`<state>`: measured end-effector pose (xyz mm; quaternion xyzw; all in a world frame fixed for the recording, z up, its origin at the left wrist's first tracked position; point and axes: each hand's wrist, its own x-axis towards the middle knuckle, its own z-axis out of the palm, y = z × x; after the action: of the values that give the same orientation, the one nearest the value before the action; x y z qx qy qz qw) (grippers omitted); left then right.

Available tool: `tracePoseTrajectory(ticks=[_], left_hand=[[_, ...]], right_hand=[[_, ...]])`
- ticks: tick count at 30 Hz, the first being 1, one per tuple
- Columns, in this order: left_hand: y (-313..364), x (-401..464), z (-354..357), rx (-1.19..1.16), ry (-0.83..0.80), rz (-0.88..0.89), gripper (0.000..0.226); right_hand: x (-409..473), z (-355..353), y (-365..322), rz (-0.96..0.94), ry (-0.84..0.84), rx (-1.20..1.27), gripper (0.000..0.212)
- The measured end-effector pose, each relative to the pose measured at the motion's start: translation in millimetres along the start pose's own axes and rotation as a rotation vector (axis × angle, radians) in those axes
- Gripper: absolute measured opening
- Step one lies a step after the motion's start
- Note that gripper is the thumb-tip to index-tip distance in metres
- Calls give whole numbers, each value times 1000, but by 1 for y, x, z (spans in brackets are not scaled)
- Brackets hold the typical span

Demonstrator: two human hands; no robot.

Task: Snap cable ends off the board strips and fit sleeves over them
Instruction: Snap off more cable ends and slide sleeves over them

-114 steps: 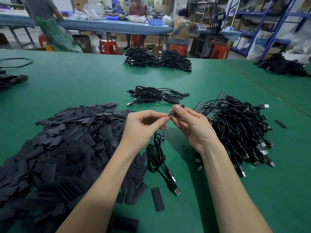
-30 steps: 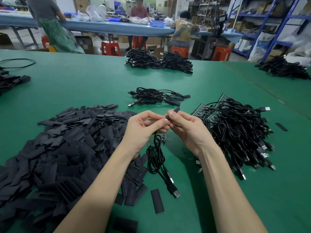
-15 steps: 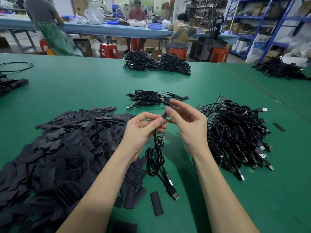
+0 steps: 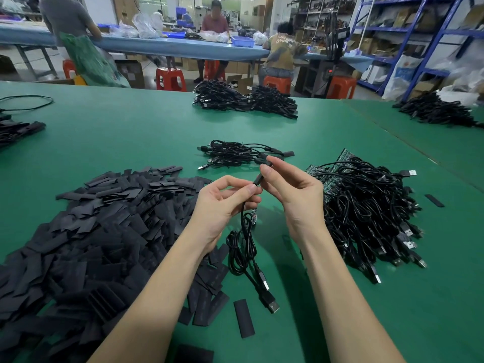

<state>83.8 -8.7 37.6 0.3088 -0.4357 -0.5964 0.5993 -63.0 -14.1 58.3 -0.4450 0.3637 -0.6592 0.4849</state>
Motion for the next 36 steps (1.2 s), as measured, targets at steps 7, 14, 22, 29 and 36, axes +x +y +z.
tracePoseTrajectory(ticks=[7,14,22,29,36], left_hand=[[-3,2,0,24,9,-10,18],[-5,4,-1,464,-106,-75,15],[0,7,12,684,-154,-63,15],[40,84,18,1319,-21,435,11],[24,143,-2,2042,-168,361,14]], right_hand=[[-1,1,1,41,44,8,21],[5,-1,-13,56,199,110,18],[11,-13,-27,9,333,119,18],[14,-36,-40,112,428,106,14],[13,-32,-41,175,347,70,28]])
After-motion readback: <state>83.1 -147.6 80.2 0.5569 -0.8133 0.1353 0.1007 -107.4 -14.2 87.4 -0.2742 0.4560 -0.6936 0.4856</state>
